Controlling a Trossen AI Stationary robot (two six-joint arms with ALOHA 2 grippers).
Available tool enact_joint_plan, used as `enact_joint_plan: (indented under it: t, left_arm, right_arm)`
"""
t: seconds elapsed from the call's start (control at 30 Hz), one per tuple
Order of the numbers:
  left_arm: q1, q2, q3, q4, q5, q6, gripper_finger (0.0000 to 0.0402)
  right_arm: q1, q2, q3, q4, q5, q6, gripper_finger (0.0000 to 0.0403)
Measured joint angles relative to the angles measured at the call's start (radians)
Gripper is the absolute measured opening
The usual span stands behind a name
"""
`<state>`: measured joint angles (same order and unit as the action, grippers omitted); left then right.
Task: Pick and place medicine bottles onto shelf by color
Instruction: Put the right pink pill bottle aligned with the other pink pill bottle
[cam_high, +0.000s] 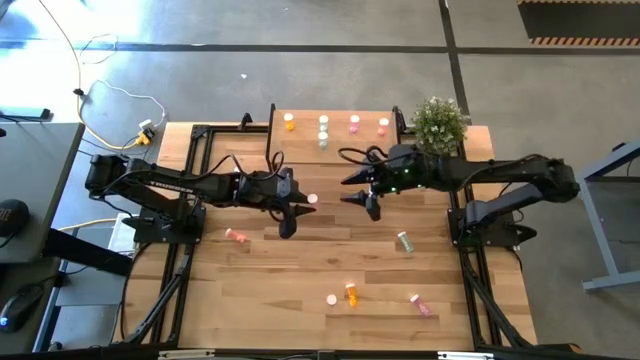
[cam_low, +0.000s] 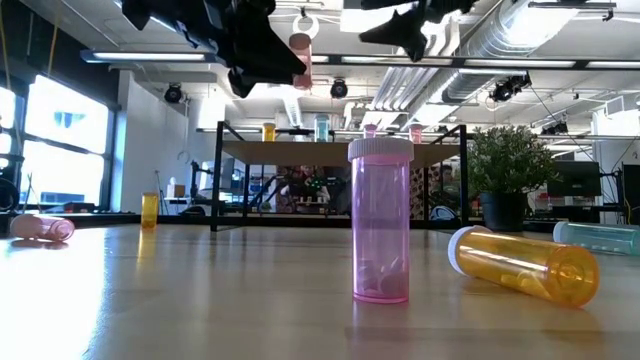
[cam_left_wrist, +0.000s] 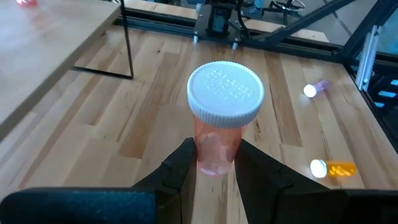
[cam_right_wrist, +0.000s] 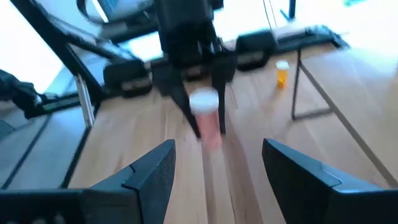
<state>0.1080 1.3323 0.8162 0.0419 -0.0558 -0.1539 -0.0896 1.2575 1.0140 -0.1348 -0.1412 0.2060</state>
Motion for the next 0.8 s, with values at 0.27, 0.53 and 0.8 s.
enact_joint_plan:
  t: [0.27, 0.53, 0.8]
  left_arm:
    - [-0.021, 0.0, 0.0, -0.023, 0.001, 0.0, 0.0088]
    - [-0.02, 0.0, 0.0, -0.023, 0.0, 0.0, 0.0088]
    - [-0.02, 0.0, 0.0, -0.023, 0.0, 0.0, 0.0088]
  right_arm:
    - [0.001, 0.123, 0.018, 0.174, -0.095, -0.073, 0.0231]
    - [0.001, 0.239, 0.104, 0.181, -0.129, -0.119, 0.0231]
    - [0.001, 0.309, 0.118, 0.186, -0.129, -0.107, 0.0231]
